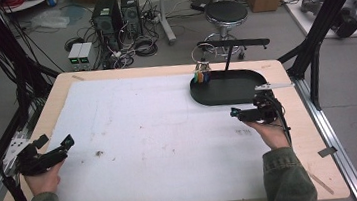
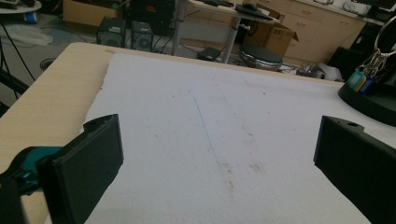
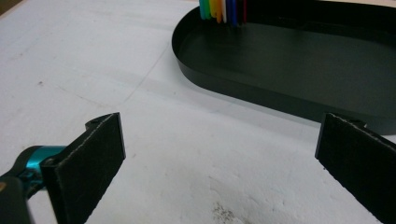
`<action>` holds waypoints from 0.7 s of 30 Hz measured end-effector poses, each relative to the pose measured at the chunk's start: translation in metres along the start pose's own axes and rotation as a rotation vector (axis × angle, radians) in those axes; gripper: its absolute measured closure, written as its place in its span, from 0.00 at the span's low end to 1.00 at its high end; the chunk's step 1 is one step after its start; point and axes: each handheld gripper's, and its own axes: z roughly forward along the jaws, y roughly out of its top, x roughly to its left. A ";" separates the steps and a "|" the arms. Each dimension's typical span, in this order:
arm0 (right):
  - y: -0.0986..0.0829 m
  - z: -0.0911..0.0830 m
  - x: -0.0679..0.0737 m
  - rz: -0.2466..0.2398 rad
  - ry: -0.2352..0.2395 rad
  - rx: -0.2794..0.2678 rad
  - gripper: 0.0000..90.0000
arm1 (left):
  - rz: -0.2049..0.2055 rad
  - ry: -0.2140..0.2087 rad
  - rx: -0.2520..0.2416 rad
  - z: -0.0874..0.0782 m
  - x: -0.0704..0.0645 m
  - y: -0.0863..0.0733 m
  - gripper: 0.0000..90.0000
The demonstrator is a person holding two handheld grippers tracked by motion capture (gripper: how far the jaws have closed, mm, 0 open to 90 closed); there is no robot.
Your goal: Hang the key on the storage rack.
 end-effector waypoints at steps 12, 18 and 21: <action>-0.007 -0.007 0.010 -0.043 -0.043 -0.015 0.01 | -0.004 0.000 -0.007 -0.001 0.001 0.001 0.02; -0.026 -0.008 0.007 -0.013 -0.060 -0.033 0.01 | -0.004 -0.002 -0.007 -0.001 0.001 0.001 0.02; -0.036 -0.010 0.004 0.008 -0.068 -0.062 0.01 | -0.003 0.001 -0.007 -0.001 0.001 0.001 0.02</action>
